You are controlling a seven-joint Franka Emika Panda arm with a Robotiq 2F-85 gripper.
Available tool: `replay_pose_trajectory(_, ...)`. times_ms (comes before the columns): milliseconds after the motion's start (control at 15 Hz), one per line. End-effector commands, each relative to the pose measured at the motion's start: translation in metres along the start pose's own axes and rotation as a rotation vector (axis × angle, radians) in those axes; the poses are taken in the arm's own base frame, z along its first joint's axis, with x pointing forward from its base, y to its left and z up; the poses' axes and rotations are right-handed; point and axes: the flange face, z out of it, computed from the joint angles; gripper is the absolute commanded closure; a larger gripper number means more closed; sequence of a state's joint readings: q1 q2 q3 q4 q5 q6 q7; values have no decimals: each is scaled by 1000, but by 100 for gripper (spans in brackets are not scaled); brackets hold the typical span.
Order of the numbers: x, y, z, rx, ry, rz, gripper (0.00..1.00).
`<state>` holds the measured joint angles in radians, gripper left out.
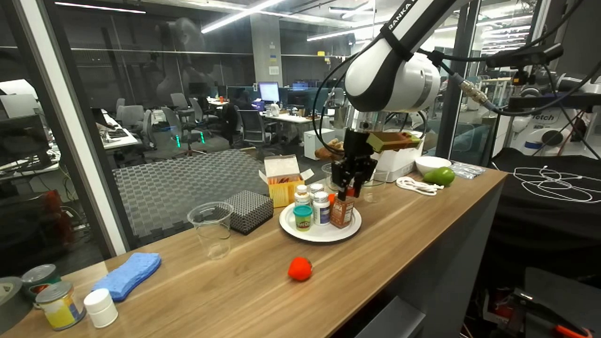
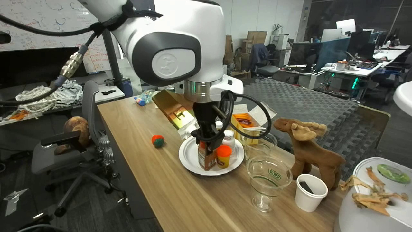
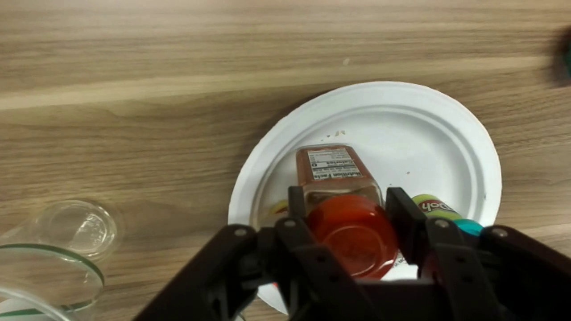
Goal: Organize all the containers on the white plate
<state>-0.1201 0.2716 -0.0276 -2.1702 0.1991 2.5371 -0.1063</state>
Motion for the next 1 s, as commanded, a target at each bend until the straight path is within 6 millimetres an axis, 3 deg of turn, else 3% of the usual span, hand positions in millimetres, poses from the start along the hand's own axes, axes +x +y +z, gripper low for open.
replay_pose_trajectory(0, 3, 1, 6, -8, -21, -8, 77)
replay_pose_trajectory(67, 3, 1, 6, -14, -27, -9, 34)
replay_pose_trajectory(333, -3, -13, 5, -27, -33, -40, 5)
replay_pose_trajectory(400, -4, -17, 4, -31, -31, -49, 1)
replay_pose_trajectory(667, -14, -46, -10, -58, -17, -94, 0)
replay_pose_trajectory(933, -41, -76, -23, -89, 47, -57, 0)
